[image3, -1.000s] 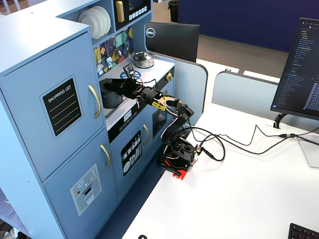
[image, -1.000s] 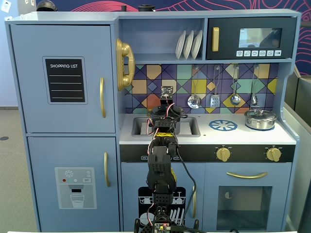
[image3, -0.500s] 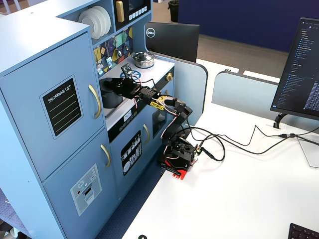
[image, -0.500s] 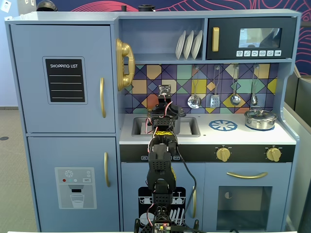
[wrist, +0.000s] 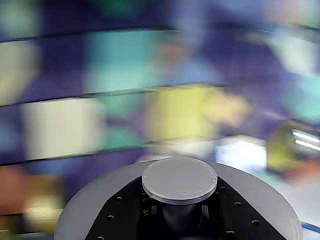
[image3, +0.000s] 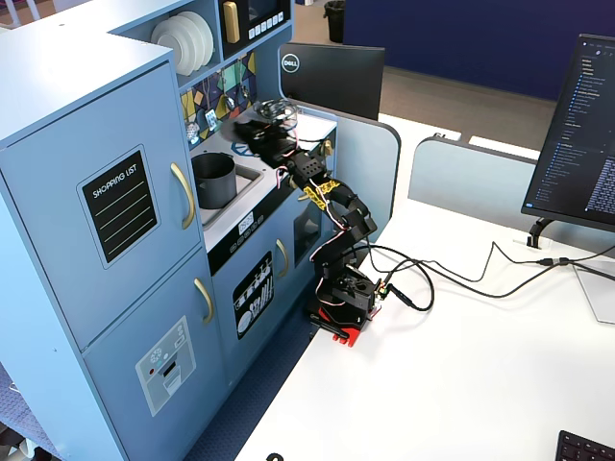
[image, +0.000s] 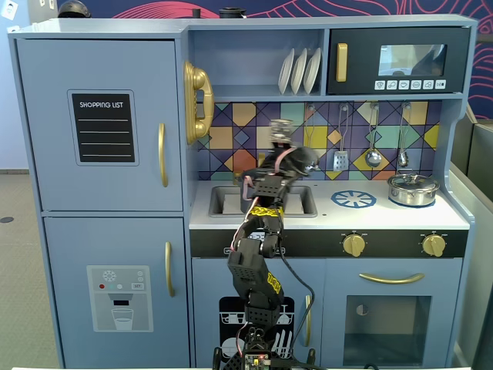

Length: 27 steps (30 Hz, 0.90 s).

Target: Take off the lid from the gray recipient and place it on the counter

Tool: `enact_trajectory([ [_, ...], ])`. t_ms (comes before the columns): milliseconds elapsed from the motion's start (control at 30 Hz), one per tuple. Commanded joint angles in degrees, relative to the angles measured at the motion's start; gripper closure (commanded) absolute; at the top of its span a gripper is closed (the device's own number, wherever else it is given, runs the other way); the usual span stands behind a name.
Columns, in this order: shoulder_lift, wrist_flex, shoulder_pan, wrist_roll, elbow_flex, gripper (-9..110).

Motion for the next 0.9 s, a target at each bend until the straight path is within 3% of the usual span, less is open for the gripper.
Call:
enact_trajectory([
  [0,1.85,-0.97,7.38,2.72,-1.41,102],
  [400,-8.26,-21.45,12.04,0.7,12.92,102],
  [867,-20.83,-33.05,12.74,-1.49,15.91,102],
])
